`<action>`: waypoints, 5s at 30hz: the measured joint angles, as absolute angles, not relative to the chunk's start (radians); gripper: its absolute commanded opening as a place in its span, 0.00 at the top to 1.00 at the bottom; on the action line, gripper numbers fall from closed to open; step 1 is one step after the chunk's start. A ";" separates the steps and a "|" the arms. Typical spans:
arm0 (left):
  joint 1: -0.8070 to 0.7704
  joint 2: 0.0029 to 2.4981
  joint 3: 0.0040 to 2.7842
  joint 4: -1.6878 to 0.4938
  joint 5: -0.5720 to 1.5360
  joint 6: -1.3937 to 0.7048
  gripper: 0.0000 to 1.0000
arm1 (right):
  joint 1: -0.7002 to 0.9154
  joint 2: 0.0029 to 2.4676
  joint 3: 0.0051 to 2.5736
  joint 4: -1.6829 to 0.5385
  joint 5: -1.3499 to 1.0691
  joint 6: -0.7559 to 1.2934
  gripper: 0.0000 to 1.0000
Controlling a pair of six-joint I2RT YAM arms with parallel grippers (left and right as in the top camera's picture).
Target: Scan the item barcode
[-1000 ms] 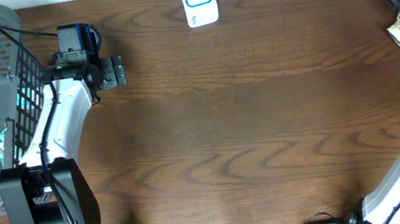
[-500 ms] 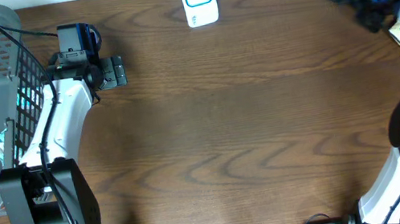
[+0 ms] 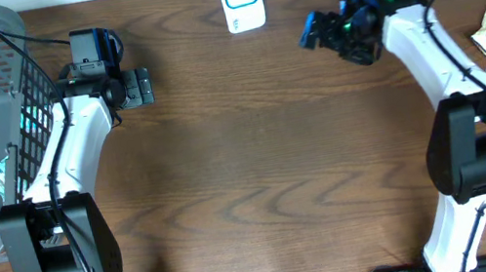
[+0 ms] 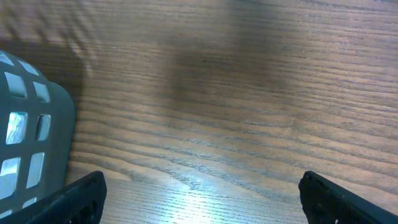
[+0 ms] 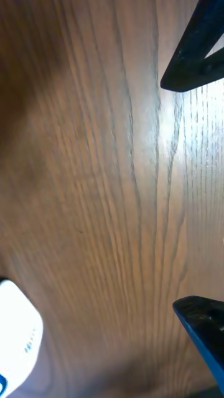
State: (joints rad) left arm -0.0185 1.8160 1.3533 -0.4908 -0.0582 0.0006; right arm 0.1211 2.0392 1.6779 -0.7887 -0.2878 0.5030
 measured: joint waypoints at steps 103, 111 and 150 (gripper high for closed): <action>0.572 2.311 2.147 -1.320 -0.104 -0.340 0.20 | 0.143 2.039 1.673 -0.797 0.105 0.503 0.01; 0.572 2.315 2.074 -1.321 -0.104 -0.367 0.20 | 0.143 2.039 1.672 -0.797 0.105 0.503 0.01; 0.572 1.661 2.131 -1.087 -0.007 -0.398 0.88 | 0.143 2.039 1.672 -0.797 0.105 0.503 0.01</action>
